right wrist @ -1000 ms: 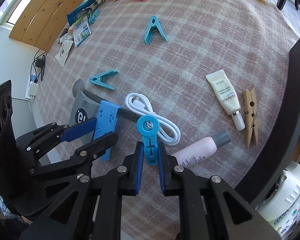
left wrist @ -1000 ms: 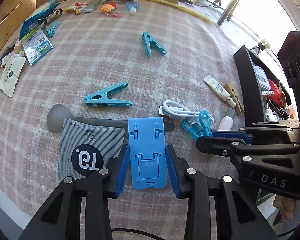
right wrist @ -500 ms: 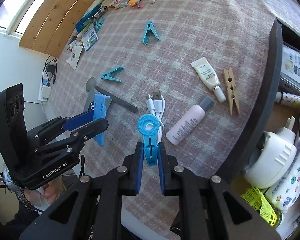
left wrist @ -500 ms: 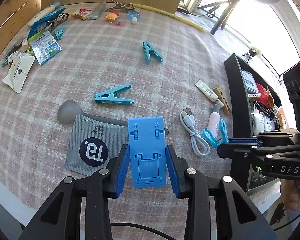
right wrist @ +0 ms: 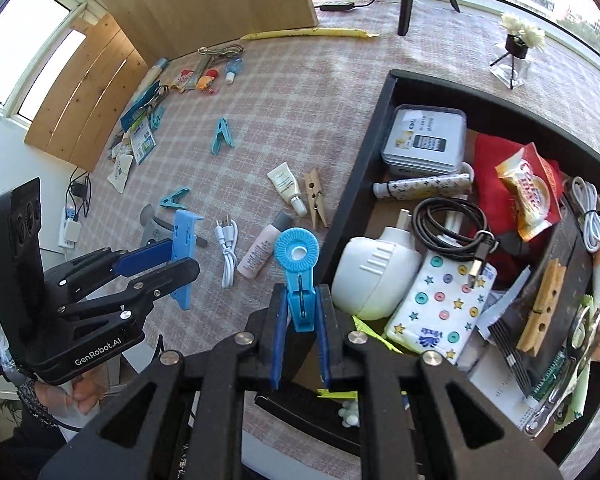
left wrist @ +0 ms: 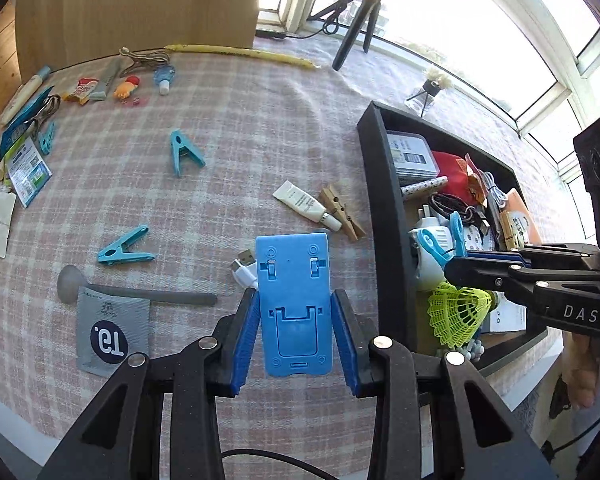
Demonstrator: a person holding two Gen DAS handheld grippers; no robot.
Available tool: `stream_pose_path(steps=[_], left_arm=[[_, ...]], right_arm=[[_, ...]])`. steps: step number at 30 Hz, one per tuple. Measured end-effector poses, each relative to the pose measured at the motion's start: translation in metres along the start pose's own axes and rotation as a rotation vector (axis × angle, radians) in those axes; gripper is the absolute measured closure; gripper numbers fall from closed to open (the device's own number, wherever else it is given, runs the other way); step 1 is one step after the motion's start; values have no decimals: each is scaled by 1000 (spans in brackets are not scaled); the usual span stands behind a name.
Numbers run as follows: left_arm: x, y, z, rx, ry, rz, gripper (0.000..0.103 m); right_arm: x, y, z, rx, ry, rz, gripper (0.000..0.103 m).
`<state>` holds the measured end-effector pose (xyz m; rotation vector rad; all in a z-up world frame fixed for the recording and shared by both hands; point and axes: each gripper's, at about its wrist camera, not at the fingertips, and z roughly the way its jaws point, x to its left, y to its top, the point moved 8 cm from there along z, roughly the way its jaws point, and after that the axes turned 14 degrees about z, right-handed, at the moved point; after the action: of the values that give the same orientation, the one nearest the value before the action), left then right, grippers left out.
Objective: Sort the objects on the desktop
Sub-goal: 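Carry the phone stand and blue clip with both tools over the black tray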
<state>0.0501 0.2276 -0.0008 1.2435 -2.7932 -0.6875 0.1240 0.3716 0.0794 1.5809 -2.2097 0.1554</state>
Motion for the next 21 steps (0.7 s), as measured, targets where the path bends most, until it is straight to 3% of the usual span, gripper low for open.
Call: stream_pose_path(steps=[10, 21], left_arm=[[-110, 32, 6, 16, -127, 230, 69], [-204, 48, 20, 39, -211, 411, 69]], right_arm=[[-111, -21, -71, -148, -76, 237, 89], [-192, -56, -107, -205, -157, 407, 89]])
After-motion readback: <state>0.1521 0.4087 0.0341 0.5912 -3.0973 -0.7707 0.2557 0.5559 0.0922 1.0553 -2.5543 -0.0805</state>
